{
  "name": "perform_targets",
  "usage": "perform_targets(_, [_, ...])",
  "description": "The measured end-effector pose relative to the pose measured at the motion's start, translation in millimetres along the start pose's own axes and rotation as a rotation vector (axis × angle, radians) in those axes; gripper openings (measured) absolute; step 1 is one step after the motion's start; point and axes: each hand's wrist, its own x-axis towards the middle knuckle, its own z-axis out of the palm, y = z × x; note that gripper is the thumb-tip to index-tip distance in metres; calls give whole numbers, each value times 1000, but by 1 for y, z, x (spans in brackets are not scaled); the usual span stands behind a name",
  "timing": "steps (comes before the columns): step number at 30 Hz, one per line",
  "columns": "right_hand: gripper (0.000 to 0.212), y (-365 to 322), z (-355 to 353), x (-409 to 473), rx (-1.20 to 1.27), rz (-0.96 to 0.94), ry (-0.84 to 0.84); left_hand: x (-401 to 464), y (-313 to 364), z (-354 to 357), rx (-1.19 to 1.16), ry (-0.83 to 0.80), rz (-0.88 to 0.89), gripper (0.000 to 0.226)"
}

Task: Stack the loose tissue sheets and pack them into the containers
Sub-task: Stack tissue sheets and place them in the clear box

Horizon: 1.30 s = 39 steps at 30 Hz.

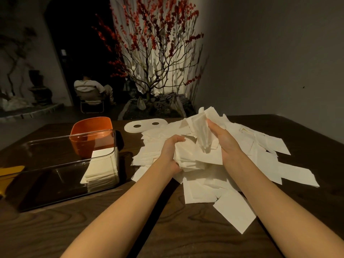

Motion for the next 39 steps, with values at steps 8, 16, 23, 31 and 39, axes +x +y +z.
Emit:
perform_targets(8, [32, 8, 9, -10, -184, 67, -24, 9, 2, 3, -177, 65, 182, 58])
perform_targets(16, [14, -2, 9, -28, -327, 78, -31, 7, 1, 2, -282, -37, 119, 49])
perform_targets(23, [45, -1, 12, -22, -570, 23, 13, 13, 4, -7, -320, -27, 233, 25])
perform_targets(31, [54, 0, 3, -9, -618, -96, 112, 12, 20, -16, -93, -20, 408, 27])
perform_targets(39, [41, 9, 14, -8, -794, -211, 76, 16, 3, 5, 986, 159, 797, 61])
